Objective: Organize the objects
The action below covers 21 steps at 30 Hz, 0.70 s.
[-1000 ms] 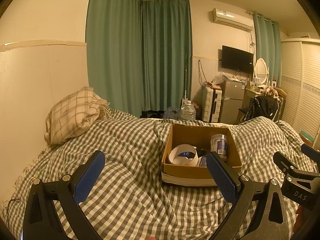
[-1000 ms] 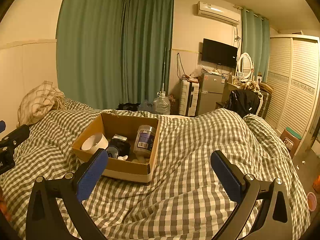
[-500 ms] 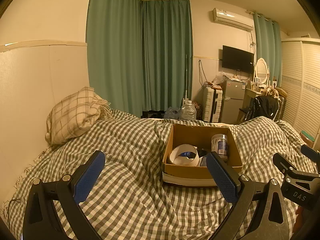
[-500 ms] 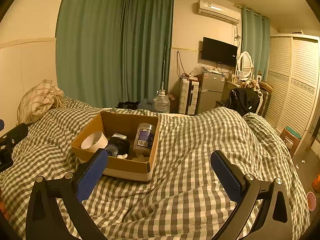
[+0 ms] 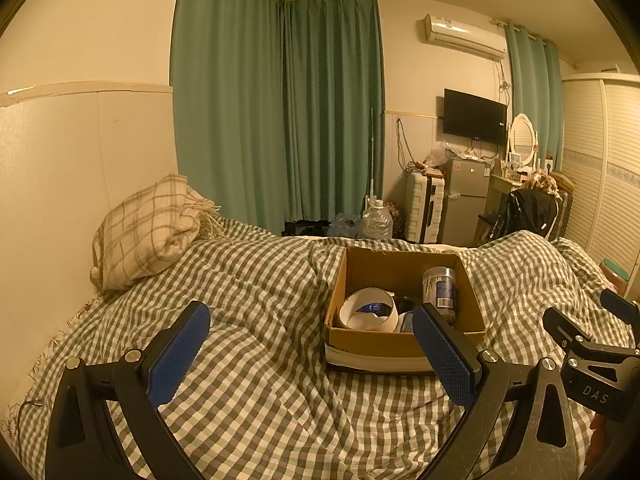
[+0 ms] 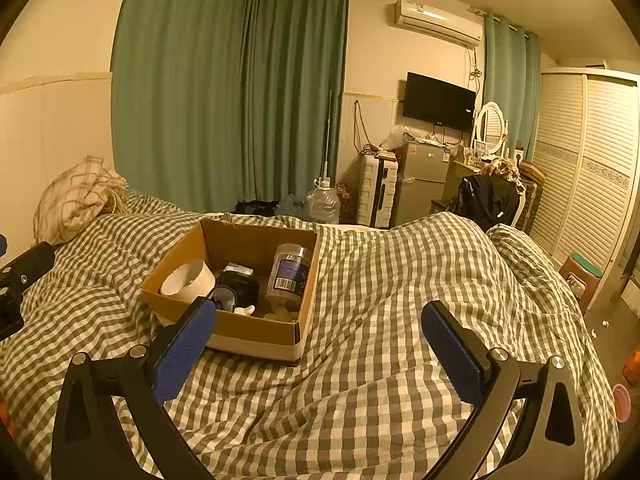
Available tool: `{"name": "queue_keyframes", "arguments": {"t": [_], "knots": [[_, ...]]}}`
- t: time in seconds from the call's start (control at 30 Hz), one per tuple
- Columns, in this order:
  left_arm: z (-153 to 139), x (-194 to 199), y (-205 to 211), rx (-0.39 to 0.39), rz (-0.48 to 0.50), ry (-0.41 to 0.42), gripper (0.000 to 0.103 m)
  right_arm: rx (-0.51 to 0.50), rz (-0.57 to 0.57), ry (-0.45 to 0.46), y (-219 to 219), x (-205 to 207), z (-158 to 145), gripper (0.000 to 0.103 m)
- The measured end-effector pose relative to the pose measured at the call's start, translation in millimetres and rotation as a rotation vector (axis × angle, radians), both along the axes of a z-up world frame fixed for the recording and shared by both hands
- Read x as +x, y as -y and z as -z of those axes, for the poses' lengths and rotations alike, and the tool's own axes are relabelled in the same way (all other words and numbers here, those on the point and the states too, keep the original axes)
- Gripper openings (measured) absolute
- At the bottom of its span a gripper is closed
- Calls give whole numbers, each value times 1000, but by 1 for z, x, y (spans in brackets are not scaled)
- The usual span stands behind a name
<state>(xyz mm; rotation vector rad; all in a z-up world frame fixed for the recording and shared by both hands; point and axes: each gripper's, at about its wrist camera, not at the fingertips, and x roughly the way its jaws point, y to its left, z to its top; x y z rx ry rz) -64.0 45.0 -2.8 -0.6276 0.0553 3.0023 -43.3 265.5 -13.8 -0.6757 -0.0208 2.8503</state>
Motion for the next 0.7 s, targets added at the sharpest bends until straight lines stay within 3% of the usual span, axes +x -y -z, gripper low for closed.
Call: {"name": "queue_keyframes", "arguments": {"t": [0.7], "knots": [[2,0,2,-9,-4,-3,103,2,1,10,1,-1,2,103]]}}
